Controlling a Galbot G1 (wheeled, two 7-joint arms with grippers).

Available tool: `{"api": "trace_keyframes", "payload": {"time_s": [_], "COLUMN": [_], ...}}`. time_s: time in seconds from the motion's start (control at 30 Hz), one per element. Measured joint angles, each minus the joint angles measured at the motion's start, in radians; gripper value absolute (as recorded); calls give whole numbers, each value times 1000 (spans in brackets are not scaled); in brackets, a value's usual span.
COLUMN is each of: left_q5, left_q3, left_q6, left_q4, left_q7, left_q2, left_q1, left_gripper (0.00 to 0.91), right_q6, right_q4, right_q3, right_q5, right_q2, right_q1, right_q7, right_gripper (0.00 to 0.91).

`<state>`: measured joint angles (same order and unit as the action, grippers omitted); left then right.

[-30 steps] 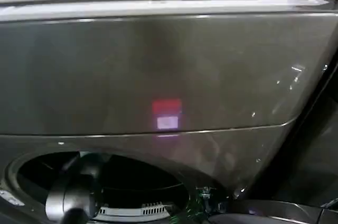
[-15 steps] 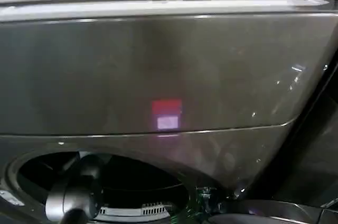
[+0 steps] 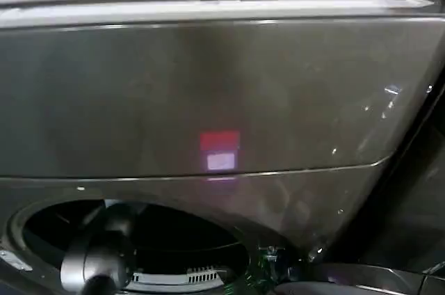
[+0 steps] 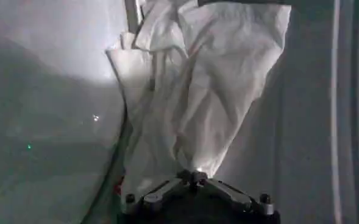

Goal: Grasp the clothes from the dryer.

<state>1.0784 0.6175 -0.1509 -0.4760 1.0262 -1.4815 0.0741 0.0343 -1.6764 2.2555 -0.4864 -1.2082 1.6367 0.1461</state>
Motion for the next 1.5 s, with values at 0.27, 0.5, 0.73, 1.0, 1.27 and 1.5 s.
{"api": "trace_keyframes", "payload": {"time_s": [0.27,0.5,0.73,1.0,1.27,1.5], "left_q5": [-107,-300,-478,-667,-817,-918], "left_q3": [-8,-31,-59,-70,-73,-76], "left_q6": [27,62,111,163,213,248], "left_q4": [-42,-123,-249,-358,-452,-502], "left_q7": [-46,-189,-411,-700,-926,-1040], "left_q2": [-11,-32,-61,-86,-104,-114], "left_q1": [14,45,90,123,152,163], "left_gripper": [0,0,0,0,0,0], "right_q6": [17,38,44,51,76,81], "right_q4": [-41,-89,-122,-151,-179,-188], "right_q3": [-2,-11,-25,-39,-45,-46], "right_q5": [-2,-2,9,18,24,26], "right_q2": [-14,-27,-29,-27,-26,-28], "right_q1": [-18,-32,-45,-54,-56,-58], "right_q7": [-7,-17,-29,-35,-30,-27], "right_gripper": [907,907,907,907,907,907]}}
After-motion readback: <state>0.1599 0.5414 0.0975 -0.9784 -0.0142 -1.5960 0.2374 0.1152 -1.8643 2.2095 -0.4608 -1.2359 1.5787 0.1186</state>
